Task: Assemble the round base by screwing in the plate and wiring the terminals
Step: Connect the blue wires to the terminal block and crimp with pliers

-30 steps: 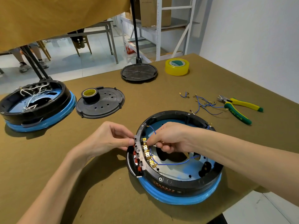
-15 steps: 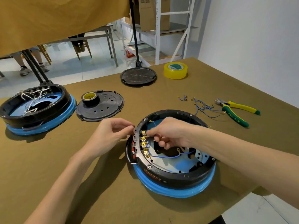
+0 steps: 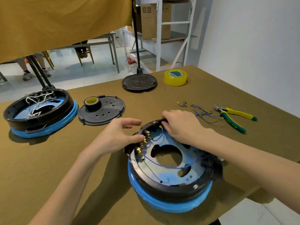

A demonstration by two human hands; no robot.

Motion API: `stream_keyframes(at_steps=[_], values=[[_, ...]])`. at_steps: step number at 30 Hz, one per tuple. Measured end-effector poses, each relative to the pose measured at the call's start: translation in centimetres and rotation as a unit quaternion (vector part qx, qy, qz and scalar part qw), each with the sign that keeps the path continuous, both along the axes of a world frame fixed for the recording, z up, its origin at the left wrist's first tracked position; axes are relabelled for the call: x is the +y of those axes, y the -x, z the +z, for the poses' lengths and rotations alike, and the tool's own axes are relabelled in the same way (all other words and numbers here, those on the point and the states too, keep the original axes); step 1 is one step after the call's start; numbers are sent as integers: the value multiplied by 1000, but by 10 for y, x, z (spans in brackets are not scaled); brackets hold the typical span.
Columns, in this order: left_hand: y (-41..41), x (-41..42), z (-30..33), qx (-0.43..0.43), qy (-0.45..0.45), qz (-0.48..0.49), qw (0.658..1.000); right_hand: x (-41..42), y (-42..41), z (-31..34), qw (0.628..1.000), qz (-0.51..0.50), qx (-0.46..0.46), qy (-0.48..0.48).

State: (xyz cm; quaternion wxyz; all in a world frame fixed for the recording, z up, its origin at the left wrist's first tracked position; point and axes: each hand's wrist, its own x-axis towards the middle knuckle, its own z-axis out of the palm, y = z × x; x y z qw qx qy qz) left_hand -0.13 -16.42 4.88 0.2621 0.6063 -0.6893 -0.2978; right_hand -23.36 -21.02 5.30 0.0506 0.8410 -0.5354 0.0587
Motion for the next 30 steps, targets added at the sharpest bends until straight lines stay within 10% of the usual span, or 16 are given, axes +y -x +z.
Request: stream_keyframes(at_steps=[8, 17, 30], values=[[10, 1, -10, -42, 33, -31, 998, 18, 2, 14, 988, 48, -93, -113], [8, 2, -10, -100, 44, -81, 991, 33, 8, -4, 999, 9, -42, -19], [15, 13, -12, -163, 81, 62, 981, 19, -27, -10, 972, 181, -132, -69]])
